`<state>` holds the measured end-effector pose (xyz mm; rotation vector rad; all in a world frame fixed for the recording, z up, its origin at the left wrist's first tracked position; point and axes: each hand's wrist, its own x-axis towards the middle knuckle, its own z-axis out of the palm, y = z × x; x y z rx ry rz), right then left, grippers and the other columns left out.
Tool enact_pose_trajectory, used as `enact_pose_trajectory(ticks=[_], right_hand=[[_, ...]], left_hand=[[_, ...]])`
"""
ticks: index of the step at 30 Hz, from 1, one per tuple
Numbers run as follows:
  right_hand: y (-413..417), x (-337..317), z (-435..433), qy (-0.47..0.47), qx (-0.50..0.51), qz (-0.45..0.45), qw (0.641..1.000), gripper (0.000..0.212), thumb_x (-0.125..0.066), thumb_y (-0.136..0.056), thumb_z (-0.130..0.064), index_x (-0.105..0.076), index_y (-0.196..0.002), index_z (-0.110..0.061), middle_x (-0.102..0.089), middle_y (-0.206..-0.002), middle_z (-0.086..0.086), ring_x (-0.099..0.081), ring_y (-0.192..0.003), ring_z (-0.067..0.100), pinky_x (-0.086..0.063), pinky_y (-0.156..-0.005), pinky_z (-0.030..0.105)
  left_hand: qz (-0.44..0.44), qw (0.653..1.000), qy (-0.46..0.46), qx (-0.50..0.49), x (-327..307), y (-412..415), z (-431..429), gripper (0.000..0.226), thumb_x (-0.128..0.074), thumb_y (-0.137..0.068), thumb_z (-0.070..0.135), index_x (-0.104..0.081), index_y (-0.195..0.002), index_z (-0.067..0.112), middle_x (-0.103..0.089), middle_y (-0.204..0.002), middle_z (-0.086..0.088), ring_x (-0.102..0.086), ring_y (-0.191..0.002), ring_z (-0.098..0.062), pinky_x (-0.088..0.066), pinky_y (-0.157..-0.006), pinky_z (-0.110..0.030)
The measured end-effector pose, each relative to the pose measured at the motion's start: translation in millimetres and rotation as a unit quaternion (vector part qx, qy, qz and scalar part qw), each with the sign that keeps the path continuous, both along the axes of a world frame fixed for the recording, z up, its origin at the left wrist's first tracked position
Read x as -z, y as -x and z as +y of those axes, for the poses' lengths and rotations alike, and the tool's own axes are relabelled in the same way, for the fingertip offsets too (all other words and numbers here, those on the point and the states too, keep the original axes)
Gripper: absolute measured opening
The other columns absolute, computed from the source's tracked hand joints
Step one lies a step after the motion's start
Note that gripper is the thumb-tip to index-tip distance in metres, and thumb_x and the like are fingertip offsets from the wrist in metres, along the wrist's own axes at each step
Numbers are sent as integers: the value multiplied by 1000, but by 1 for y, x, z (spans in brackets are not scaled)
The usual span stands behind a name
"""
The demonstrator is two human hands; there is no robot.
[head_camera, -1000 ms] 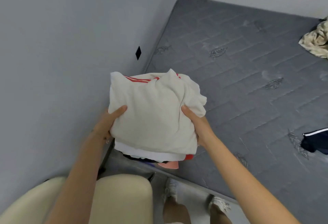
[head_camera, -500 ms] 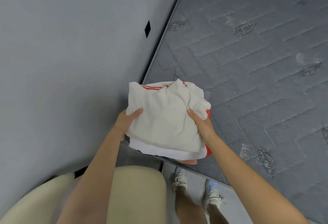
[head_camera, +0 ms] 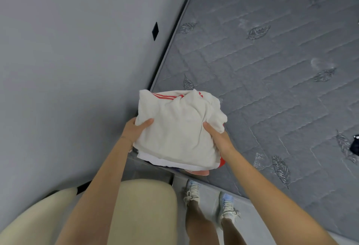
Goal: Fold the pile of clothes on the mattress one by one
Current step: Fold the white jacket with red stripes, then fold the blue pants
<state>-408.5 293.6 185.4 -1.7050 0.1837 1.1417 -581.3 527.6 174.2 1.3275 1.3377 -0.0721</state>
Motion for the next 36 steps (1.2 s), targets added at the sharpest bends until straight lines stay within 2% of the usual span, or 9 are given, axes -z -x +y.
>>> enact_pose_trajectory(ticks=[4, 7, 9, 12, 14, 19, 21, 28, 36], right_hand=[[-2, -2, 3, -3, -13, -25, 1000, 30, -68, -84, -47, -51, -108, -40, -56, -97, -27, -53, -89, -10, -40, -69, 13], [-1, -7, -5, -7, 13, -73, 997, 36, -73, -81, -41, -56, -112, -33, -62, -106, -21, -59, -100, 0, -45, -74, 16], [-3, -15, -16, 11, 17, -116, 993, 43, -77, -77, -43, -54, -112, -30, -59, -112, -19, -57, -113, 11, -47, -85, 23], [-12, -33, -37, 82, -48, -187, 978, 80, -72, -76, -55, -40, -142, -23, -45, -140, -5, -38, -135, 19, -35, -109, 40], [-20, -48, -56, 118, -96, -241, 959, 88, -66, -79, -62, -29, -149, -24, -34, -153, 0, -28, -141, 23, -28, -115, 44], [-44, -84, -121, 208, -228, -379, 872, 81, -52, -86, -64, -21, -152, -30, -19, -160, 4, -14, -146, 26, -19, -117, 43], [-58, -97, -159, 241, -246, -405, 847, 80, -50, -88, -65, -18, -153, -31, -13, -161, 4, -10, -147, 27, -15, -117, 43], [-100, -144, -345, 307, -221, -449, 809, 82, -45, -88, -66, -10, -154, -33, -10, -162, 4, -6, -148, 28, -12, -118, 44], [-110, -179, -571, 379, -117, -427, 812, 83, -46, -87, -68, -9, -154, -34, -14, -161, 2, -10, -148, 27, -17, -116, 44]], left_hand=[[29, 996, -74, 39, -5, -3, 5, 57, -74, -78, 45, -53, -123, 16, -57, -123, -2, -54, -110, -26, -42, -87, -37], [40, 979, -200, 30, -18, -8, 0, 80, -77, -77, 42, -39, -142, 13, -44, -143, -7, -42, -131, -27, -37, -107, -43], [34, 957, -285, 46, -35, -16, -13, 83, -75, -76, 48, -38, -143, 16, -40, -147, -6, -37, -135, -25, -30, -112, -40], [26, 921, -360, 144, -62, -38, -39, 82, -60, -73, 61, -41, -141, 18, -43, -145, -6, -38, -134, -26, -30, -112, -42], [44, 886, -405, 221, -77, -56, -62, 80, -52, -77, 63, -40, -143, 20, -37, -150, -7, -33, -138, -27, -24, -114, -49], [94, 802, -497, 317, -108, -101, -138, 70, -50, -88, 60, -33, -147, 28, -19, -159, -5, -13, -147, -26, -4, -116, -51], [111, 783, -514, 333, -121, -119, -173, 72, -45, -88, 64, -27, -149, 30, -14, -160, -5, -7, -148, -27, -2, -115, -51], [64, 759, -511, 398, -141, -181, -346, 79, -44, -85, 70, -18, -151, 36, -7, -162, -1, 1, -148, -25, 3, -115, -53], [-22, 706, -480, 521, -153, -254, -582, 80, -41, -85, 71, -13, -152, 36, -4, -162, 2, 6, -148, -21, 5, -116, -53]])
